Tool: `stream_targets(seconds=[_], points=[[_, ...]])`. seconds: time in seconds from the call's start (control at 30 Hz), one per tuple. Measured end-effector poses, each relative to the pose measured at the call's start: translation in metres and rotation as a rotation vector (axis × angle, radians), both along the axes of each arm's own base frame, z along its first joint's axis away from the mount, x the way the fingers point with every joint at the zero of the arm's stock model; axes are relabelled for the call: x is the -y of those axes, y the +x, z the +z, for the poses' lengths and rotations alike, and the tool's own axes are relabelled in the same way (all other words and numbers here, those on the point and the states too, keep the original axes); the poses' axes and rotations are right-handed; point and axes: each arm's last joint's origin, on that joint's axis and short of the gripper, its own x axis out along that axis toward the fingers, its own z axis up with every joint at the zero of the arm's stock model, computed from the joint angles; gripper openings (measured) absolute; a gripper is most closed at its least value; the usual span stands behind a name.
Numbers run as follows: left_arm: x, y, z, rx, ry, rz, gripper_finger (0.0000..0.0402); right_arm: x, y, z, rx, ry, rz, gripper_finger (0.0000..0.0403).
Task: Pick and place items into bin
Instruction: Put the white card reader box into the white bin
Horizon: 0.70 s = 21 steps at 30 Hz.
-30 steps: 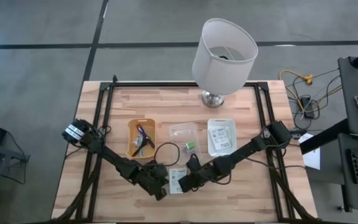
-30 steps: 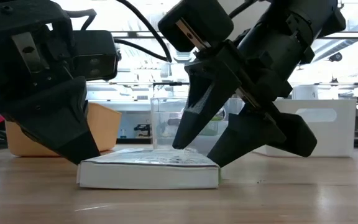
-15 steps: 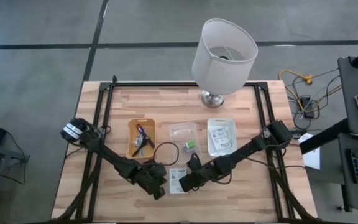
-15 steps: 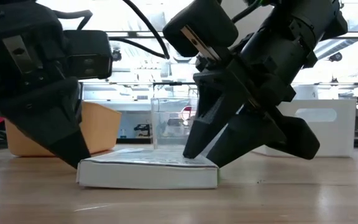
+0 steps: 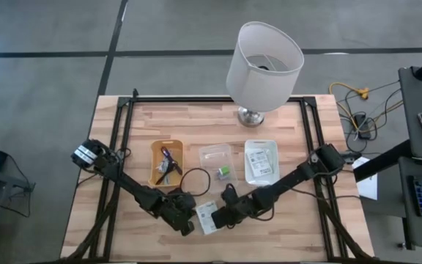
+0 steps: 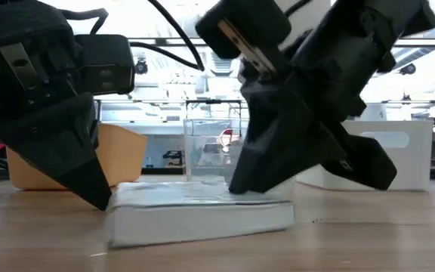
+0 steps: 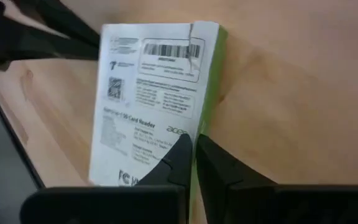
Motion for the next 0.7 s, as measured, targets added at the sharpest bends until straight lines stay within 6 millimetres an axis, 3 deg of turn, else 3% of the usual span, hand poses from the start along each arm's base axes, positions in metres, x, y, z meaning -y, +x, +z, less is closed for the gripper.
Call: stream_targets(seconds=[0.37,0.7], points=[[0.008,-0.006,0.002,0.012,-0.002,-0.025,0.0000,-0.020,-0.003,0.047,-0.025,-0.116,0.001,0.0007],[0.017,-0.002,0.010,0.153,-0.040,0.030,0.0000,-0.017,-0.002,0.051,-0.010,-0.123,-0.037,0.0007]])
